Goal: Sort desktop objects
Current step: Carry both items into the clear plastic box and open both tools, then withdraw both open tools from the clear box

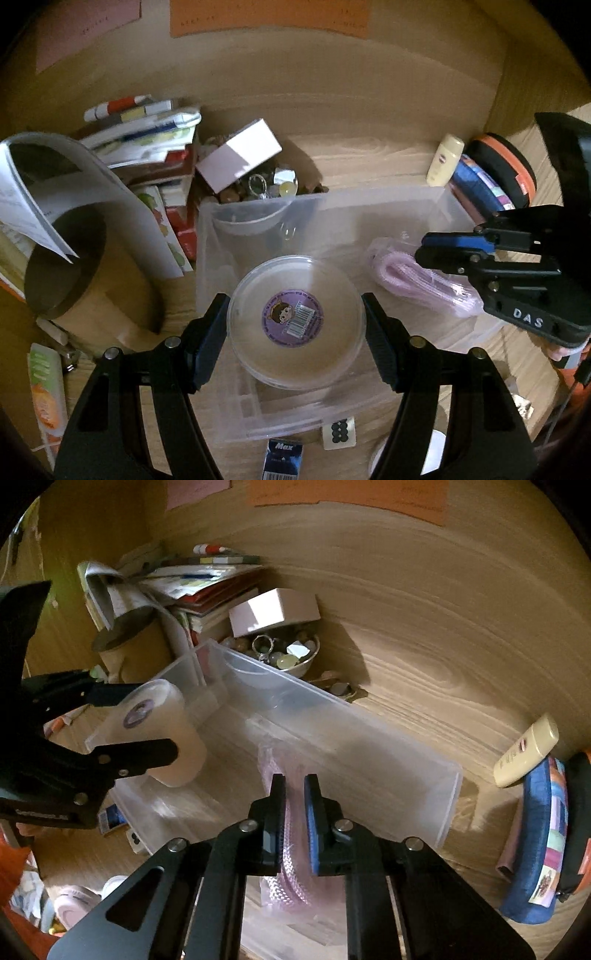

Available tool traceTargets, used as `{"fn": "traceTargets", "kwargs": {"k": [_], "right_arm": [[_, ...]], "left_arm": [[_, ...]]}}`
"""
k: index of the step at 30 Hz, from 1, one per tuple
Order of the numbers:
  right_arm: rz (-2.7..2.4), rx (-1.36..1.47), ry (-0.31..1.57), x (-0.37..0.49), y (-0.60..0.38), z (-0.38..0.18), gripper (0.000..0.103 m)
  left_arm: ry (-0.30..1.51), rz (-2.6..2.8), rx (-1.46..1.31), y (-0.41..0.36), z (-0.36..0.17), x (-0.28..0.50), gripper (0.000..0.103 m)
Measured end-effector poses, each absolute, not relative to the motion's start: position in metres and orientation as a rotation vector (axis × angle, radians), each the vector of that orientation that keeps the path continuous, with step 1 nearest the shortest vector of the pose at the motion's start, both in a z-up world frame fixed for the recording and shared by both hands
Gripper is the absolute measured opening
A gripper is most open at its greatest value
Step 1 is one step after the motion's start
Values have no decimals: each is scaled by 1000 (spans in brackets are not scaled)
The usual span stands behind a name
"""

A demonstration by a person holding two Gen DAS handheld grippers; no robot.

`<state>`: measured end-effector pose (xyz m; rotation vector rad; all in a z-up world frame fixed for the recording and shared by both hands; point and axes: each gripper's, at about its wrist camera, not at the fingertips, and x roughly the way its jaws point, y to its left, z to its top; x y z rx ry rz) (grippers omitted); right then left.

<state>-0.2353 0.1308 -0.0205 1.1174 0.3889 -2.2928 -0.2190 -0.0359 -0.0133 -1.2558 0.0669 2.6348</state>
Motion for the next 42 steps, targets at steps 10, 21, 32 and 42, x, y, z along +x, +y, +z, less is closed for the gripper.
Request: {"fn": "traceTargets", "kwargs": {"k": [10,21,32,42], "right_arm": [[-2282,1110,529,-218,116,-30,21],[-2349,1117,543,-207,124,-29,56],[-2447,1072,552,-187,136,-7,82],[-2476,1053,495,-150,145,17,82]], "left_arm": [[164,2577,-1321,-23,-28,-219,70],[214,2558,-1353,-16,-33,-222,71],[228,2670,-1217,-24,4,-189,84],[226,2738,-1144,-44,27,-144,94]]}}
